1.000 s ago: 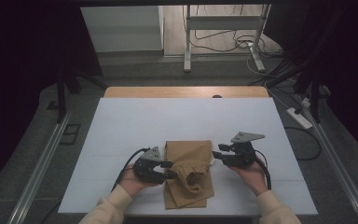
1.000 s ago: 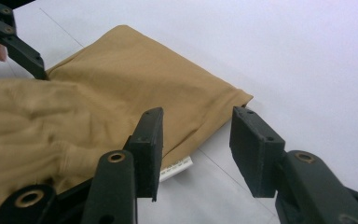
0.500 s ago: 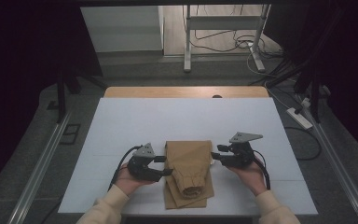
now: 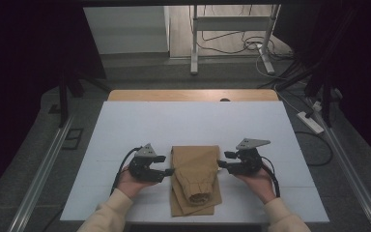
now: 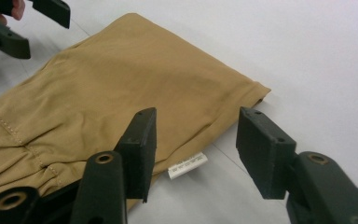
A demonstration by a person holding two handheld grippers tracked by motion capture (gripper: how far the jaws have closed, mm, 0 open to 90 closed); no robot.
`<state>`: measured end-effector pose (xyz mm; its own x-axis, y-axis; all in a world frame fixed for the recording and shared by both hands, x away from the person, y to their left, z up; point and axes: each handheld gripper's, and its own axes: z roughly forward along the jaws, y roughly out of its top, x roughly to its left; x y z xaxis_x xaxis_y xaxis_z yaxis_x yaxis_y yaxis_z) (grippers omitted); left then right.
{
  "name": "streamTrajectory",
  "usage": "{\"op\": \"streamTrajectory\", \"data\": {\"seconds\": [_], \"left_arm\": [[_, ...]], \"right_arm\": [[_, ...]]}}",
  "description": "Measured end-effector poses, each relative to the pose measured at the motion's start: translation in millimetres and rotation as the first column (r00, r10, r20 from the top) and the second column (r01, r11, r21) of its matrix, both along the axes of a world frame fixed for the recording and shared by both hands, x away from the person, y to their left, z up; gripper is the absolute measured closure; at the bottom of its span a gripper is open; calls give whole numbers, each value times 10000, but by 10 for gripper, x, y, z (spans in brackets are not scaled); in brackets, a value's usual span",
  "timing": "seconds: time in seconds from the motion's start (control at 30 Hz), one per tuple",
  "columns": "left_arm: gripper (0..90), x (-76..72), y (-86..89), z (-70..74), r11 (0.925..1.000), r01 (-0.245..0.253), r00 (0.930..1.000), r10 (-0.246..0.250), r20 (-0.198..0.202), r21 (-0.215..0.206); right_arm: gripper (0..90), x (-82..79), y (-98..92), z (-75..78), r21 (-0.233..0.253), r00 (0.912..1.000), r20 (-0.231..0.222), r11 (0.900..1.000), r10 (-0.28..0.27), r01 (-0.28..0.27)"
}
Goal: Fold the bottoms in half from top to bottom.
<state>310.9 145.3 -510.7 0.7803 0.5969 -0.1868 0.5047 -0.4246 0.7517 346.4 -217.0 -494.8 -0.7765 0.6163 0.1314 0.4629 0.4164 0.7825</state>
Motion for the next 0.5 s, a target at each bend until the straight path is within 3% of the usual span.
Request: {"op": "streamTrajectory", "data": {"seconds": [0.5], "left_arm": [[309,63,97,-4,9989,-388,9991,384,-161,-250]], "right_arm": [[406,-32,26,-4,1,9999,-11,9999,148,-148]]}}
